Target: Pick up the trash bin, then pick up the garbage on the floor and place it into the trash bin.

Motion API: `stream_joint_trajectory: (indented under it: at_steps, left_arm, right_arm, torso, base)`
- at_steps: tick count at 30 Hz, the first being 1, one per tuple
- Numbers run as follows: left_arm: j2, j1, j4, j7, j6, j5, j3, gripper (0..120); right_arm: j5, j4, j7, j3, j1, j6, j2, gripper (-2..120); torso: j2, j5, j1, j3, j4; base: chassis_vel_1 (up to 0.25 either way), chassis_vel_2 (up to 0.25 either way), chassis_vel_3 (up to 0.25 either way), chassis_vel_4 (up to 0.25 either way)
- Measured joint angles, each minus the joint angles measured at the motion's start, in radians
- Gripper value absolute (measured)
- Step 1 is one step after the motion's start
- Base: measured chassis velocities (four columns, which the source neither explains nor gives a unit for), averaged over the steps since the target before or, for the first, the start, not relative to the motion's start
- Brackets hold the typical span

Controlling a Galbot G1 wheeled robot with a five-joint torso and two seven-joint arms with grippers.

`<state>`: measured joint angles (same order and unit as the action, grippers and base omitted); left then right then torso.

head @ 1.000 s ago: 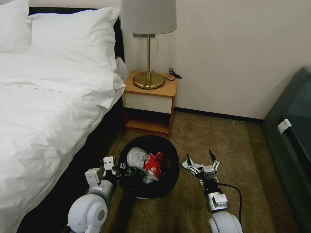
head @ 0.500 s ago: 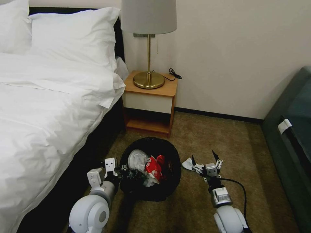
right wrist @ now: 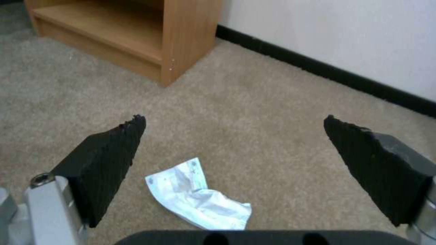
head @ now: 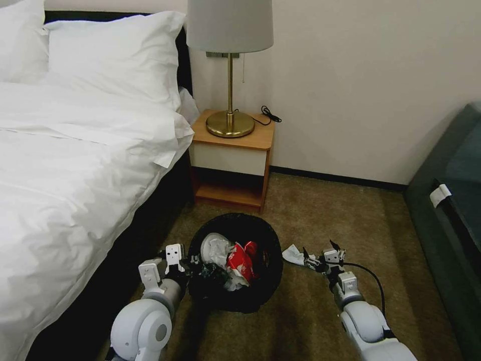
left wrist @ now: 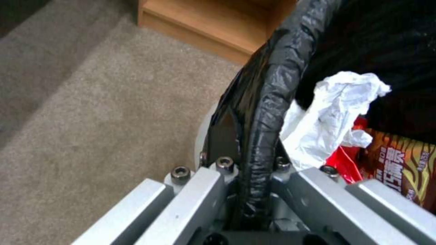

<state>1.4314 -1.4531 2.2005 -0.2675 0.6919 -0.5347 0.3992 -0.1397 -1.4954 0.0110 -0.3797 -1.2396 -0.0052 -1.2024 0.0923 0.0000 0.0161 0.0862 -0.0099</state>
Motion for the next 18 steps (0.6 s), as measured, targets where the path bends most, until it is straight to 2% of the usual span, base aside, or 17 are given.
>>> stream_joint_trajectory:
  at_steps: [18]
  left_arm:
    - [0.011, -0.023, 0.014, 0.027, -0.022, 0.038, 0.005, 0]
  right_arm:
    - [-0.018, 0.162, -0.116, 0.107, 0.172, -0.018, 0.027, 100]
  torso:
    - [0.0, 0.0, 0.0, 0.0, 0.0001]
  base:
    - [0.0, 0.0, 0.0, 0.0]
